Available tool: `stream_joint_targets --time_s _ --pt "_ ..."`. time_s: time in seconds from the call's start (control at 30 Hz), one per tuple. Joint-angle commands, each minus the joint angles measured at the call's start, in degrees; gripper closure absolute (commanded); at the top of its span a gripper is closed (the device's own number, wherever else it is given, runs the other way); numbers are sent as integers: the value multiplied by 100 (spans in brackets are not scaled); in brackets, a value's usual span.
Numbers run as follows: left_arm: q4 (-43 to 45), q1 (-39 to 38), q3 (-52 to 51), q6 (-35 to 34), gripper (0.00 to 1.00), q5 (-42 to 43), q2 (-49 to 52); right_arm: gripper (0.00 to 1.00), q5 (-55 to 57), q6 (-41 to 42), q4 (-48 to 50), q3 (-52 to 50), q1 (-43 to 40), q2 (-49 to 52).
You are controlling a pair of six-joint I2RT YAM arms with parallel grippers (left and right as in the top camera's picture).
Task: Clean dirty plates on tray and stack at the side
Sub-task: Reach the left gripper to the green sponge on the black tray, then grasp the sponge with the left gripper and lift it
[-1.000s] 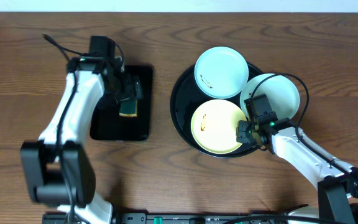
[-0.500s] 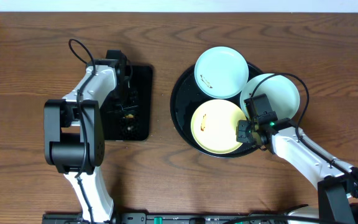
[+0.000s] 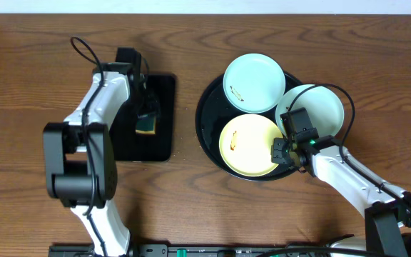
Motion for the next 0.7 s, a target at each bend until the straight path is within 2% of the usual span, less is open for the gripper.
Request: stream_joint_targets --time_s 0.0,0.2,0.3,0.37,0.43,0.47,0.5,0.53,0.57,0.67 --pt "315 13 44 35 30 -57 -164 73 17 -17 37 -4 22 -7" --pt "1488 -9 -981 35 29 -59 -68 71 15 -17 35 -4 22 -7" --pt "1700 -9 -1143 37 30 -57 -68 71 17 -17 37 -4 22 -7" --pt "1749 -9 -1147 39 43 -59 -68 71 17 -17 35 -4 22 -7" --pt "1838 -7 -1147 39 63 -57 -68 69 15 -17 35 -4 22 -7" --pt "1871 -7 -1147 39 64 -59 -68 68 17 -17 35 -4 22 -7" --pt "1888 -7 -1147 37 52 -57 -68 67 17 -17 33 -4 22 -7" --pt "1884 -7 -1147 37 32 -57 -70 66 15 -17 33 -4 22 -7" --pt "1840 -7 -1147 35 24 -57 -68 65 15 -17 33 -4 22 -7" --pt "1552 -9 -1147 33 24 -55 -70 64 13 -17 28 -4 22 -7"
